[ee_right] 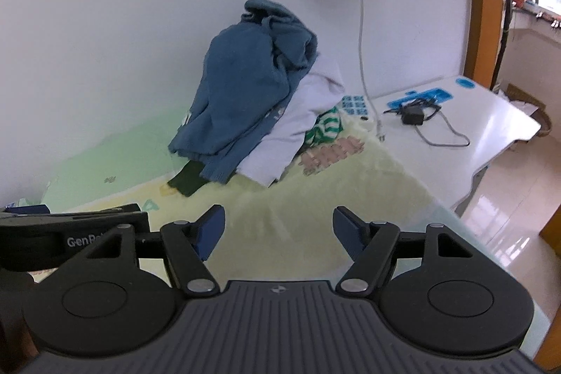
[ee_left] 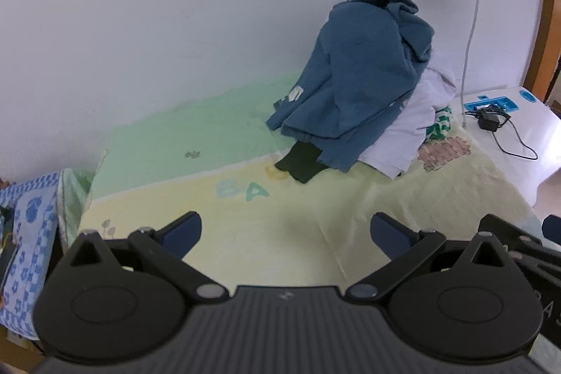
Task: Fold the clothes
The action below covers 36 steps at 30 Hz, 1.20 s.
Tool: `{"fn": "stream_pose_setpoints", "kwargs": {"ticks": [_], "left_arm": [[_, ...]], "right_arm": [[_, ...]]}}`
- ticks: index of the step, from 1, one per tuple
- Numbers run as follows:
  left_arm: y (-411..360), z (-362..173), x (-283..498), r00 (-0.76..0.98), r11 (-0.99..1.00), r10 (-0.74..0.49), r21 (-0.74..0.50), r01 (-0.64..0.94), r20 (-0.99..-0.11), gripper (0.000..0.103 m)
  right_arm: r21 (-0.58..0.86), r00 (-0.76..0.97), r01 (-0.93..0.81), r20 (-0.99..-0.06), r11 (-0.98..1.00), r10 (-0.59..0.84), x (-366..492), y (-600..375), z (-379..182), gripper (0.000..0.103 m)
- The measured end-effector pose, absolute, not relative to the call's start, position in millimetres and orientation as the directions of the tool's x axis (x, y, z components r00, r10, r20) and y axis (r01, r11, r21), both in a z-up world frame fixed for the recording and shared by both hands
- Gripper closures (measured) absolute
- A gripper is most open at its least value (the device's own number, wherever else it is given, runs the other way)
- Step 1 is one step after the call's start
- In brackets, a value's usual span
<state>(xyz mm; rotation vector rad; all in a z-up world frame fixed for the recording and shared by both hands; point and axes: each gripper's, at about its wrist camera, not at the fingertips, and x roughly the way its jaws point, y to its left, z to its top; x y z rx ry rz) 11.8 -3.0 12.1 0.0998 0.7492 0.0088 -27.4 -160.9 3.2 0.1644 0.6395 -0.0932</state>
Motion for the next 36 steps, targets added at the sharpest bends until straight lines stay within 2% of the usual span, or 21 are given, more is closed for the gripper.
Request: {"fn": "stream_pose_setpoints", "kwargs": {"ticks": [6, 24, 36], "left_arm": [[-11.1, 11.3, 23.4, 0.722, 0.994, 0.062, 0.110, 0.019, -0.689, 0.001], [-44.4, 5.9, 38.1, 0.702, 0.979, 0.204, 0.148, -0.141, -0.682, 0.000], [-36.3, -1.8, 34.1, 0.680, 0.977, 0.212, 0.147, -0.154, -0.702, 0.000]], "right_arm": [[0.117, 0.797, 0.130, -0.603, 0.985, -0.033, -19.1, -165.6, 2.0, 0.031], [0.155, 0.773, -0.025, -0.624, 0.988, 0.118, 24.9, -204.4, -11.2, 0.029], [0.125, 0.758, -0.021, -0.645, 0.992, 0.097, 19.4, -194.3, -17.9, 0.027]]}}
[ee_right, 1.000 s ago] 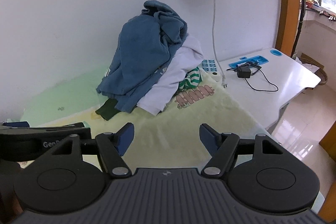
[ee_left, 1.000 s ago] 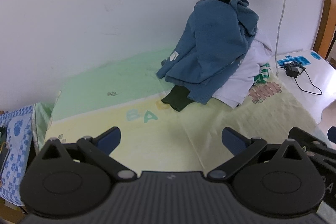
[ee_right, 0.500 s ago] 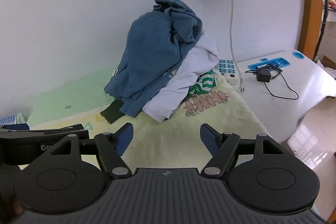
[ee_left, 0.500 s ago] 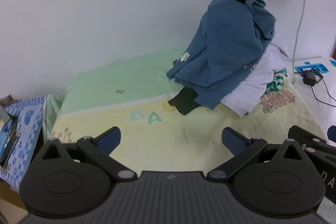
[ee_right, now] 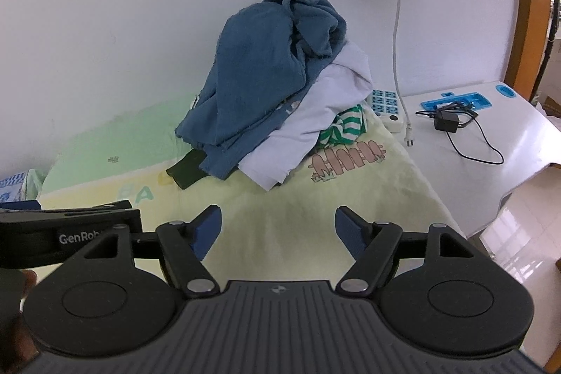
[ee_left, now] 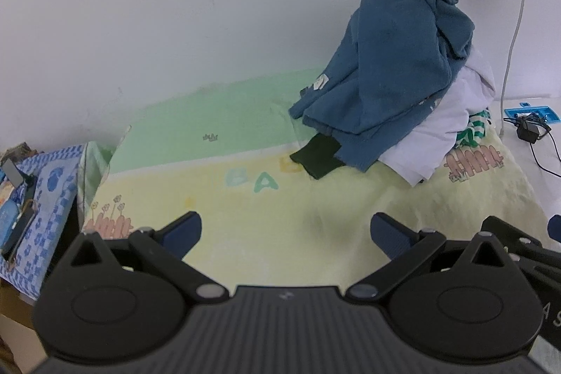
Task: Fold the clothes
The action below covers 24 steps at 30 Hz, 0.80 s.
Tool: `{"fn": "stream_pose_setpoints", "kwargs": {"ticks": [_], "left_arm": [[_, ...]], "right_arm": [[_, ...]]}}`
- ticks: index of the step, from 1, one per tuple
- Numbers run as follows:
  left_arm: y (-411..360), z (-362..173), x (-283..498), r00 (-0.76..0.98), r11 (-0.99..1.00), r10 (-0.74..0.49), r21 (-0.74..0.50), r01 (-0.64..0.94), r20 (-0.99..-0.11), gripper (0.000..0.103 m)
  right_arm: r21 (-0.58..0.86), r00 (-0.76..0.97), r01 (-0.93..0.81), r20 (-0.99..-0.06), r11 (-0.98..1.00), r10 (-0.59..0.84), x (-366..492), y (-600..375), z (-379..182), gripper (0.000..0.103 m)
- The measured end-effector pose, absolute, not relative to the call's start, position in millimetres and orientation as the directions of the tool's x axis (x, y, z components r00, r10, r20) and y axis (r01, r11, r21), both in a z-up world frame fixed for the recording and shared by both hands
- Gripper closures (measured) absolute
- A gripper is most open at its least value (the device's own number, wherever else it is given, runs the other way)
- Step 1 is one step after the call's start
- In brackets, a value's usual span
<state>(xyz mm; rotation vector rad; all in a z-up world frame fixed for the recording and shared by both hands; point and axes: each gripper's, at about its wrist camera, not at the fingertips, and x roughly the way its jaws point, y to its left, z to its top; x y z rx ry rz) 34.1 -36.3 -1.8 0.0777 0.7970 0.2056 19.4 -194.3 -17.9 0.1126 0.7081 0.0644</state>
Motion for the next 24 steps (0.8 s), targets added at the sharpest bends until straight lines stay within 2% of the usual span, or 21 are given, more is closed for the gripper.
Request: {"fn": "stream_pose_setpoints", "kwargs": {"ticks": [10, 18, 24], "left_arm": [[-19.4, 0.4, 32.2, 0.683, 0.983, 0.182, 0.128, -0.130, -0.707, 0.001], [-10.2, 1.4, 32.1, 0.686, 0.988, 0.156, 0.112, -0.108, -0.710, 0.001], [-8.1, 3.7, 30.4, 0.690, 0.988, 0.154, 0.123, -0.094, -0.708, 0.001]], "right_arm": [[0.088, 0.748, 0.046, -0.663, 0.995, 0.024, 14.2, -177.1, -11.5, 0.017], [0.131, 0.699, 0.079, -0.714, 0.988, 0.039, 20.4, -174.2, -3.5, 0.015], [0.115, 0.710, 0.078, -0.704, 0.990, 0.025, 19.4, -168.6, 1.8, 0.016]]}}
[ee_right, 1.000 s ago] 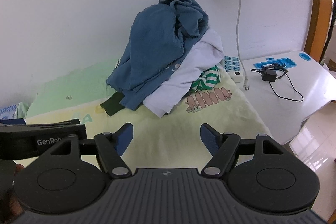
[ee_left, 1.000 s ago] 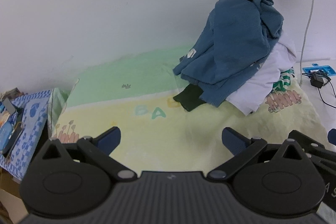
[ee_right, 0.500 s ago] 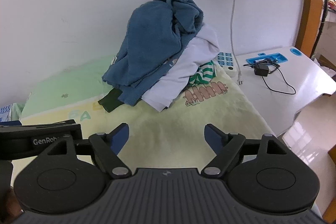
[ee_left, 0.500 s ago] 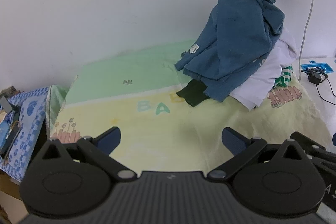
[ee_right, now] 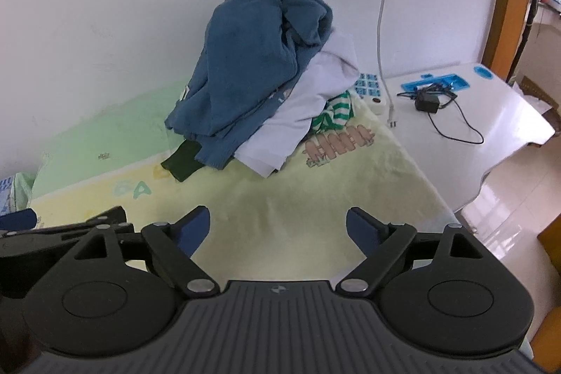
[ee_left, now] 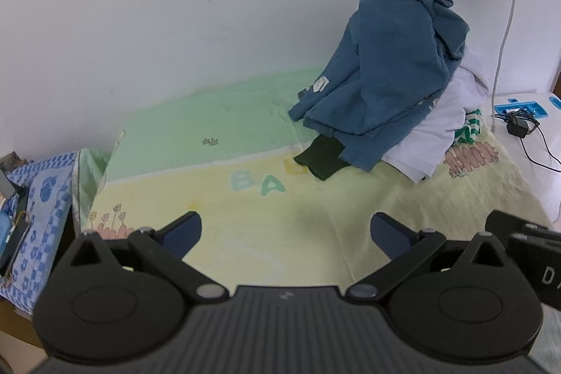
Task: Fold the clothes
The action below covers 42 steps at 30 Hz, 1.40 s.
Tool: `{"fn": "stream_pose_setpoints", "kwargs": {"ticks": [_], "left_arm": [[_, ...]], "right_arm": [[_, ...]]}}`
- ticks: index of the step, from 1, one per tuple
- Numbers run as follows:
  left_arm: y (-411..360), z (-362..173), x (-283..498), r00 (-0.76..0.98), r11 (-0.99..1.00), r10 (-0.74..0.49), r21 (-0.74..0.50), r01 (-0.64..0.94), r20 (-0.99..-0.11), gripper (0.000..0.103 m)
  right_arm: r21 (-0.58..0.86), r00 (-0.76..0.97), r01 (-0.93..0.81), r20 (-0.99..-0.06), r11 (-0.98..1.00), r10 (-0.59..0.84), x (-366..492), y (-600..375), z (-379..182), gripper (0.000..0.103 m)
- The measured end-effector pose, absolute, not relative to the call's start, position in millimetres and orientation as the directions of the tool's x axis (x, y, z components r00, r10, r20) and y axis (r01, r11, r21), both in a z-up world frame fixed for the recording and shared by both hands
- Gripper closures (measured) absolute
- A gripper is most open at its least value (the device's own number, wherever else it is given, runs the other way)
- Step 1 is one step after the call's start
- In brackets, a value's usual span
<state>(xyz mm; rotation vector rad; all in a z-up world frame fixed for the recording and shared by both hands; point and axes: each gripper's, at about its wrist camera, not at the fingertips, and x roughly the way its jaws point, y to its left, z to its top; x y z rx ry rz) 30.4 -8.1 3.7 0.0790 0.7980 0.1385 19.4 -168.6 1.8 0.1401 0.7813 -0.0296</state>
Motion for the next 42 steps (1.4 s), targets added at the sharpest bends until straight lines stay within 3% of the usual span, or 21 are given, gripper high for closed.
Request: {"fn": "stream_pose_setpoints", "kwargs": {"ticks": [13, 25, 35, 42], "left_arm": [[-7.8, 6.2, 26.0, 0.687, 0.988, 0.155, 0.117, -0.102, -0.710, 0.000], [-14.3, 3.9, 27.5, 0.674, 0.994, 0.112, 0.080, -0.079, -0.730, 0.001], [-17.6, 5.4, 26.2, 0.685, 0.985, 0.172, 0.120, -0.123, -0.708, 0.001], [-13.9, 4.0, 22.3, 0.691, 0.988, 0.151, 0.104, -0.110, -0.707, 0.001]], "right_arm": [[0.065, 0.760, 0.042, -0.650, 0.997, 0.010, 13.3, -167.9, 13.5, 0.016], [0.085, 0.705, 0.069, -0.709, 0.994, 0.011, 21.8, -178.9, 1.7, 0.016], [0.113, 0.694, 0.093, -0.720, 0.989, 0.017, 23.8, -186.2, -15.1, 0.012], [0.042, 0.586, 0.100, -0.810, 0.994, -0.025, 33.0, -182.5, -36.9, 0.015]]}}
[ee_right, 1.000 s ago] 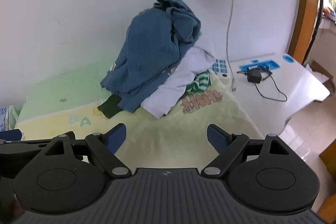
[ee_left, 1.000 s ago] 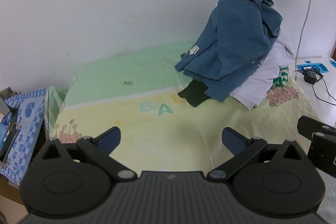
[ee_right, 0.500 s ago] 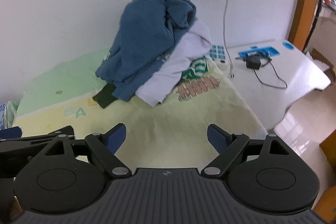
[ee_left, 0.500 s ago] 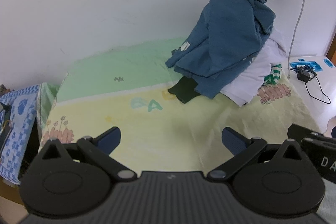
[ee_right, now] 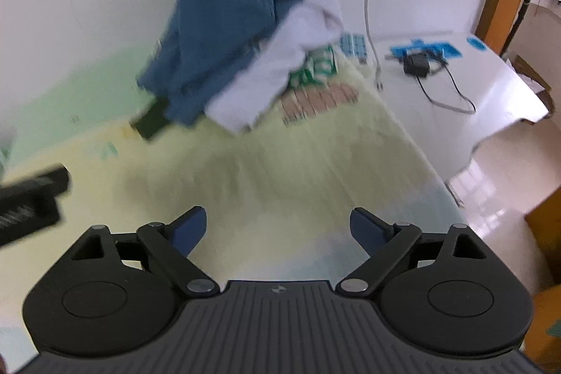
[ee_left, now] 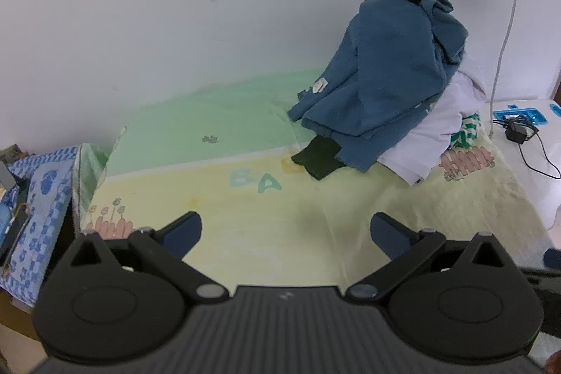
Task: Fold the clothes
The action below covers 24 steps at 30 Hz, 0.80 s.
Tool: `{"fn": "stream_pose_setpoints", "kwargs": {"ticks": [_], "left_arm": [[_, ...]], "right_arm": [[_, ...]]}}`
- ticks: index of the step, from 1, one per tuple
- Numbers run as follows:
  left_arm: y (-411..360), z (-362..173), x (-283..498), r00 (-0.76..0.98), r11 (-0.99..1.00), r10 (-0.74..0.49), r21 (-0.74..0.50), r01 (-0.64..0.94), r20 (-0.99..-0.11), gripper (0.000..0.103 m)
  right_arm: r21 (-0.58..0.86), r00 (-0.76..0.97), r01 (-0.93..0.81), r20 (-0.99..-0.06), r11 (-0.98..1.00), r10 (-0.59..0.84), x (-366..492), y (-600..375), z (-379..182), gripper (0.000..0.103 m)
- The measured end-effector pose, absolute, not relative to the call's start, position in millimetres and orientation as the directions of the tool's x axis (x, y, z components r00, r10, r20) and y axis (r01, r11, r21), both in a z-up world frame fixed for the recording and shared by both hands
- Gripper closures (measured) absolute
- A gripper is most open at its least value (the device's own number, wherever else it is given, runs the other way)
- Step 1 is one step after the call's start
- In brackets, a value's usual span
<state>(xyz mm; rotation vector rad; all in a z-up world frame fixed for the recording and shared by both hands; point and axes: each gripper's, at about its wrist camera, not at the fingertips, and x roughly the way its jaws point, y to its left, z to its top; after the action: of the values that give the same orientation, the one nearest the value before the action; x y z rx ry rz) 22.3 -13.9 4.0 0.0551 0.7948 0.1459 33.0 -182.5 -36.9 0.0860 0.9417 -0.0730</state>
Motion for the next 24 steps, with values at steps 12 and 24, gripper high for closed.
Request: {"fn": "stream_pose_setpoints", "kwargs": {"ticks": [12, 24], "left_arm": [[-10.4, -2.2, 7.6, 0.702, 0.993, 0.116, 0.078, -0.086, -0.703, 0.001], [-1.4, -2.2, 0.1, 0.699, 0.991, 0.123, 0.054, -0.120, -0.704, 0.001]], "right_arm": [[0.073, 0.587, 0.083, -0.810, 0.994, 0.010, 26.5, -173.4, -34.4, 0.016], [-0.007, 0.625, 0.059, -0.780, 0.998, -0.043, 16.8, -162.9, -22.7, 0.016]]}}
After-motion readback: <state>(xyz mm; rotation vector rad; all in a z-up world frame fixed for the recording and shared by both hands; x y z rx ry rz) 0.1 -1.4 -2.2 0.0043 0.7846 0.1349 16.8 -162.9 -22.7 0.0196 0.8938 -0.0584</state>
